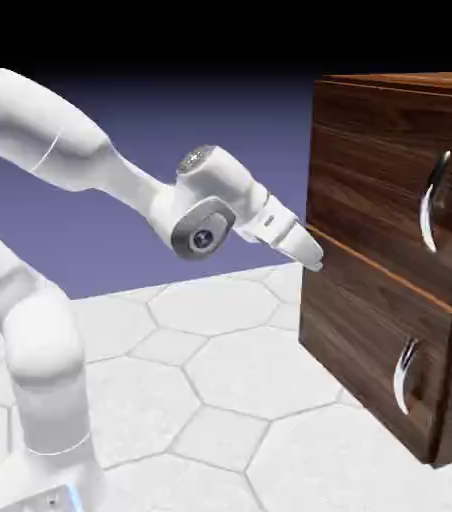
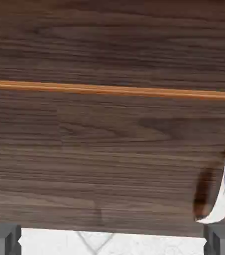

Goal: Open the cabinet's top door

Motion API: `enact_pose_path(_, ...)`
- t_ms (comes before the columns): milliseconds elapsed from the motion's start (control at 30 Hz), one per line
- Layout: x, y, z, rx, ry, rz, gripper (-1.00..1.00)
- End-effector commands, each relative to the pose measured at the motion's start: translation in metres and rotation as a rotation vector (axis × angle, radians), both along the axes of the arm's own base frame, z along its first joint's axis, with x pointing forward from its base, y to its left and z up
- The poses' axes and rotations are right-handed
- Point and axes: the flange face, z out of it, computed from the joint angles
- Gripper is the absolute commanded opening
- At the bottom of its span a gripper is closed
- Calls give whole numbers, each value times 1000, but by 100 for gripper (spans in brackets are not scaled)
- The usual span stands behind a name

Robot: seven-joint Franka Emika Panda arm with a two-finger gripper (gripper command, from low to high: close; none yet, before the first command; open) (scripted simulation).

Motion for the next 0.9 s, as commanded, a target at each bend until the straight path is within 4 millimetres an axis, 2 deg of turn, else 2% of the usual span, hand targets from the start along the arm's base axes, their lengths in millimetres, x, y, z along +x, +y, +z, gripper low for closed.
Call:
enact_pose_path(0,0,2,7,-2,-14,6,100)
enact_pose_path(233,-1,12,49,-13,-116,38,100)
enact_pose_path(467,-6,13,84,-19,-219,56,100)
enact_pose_path(867,-14,-7,121,-13,-388,58,100)
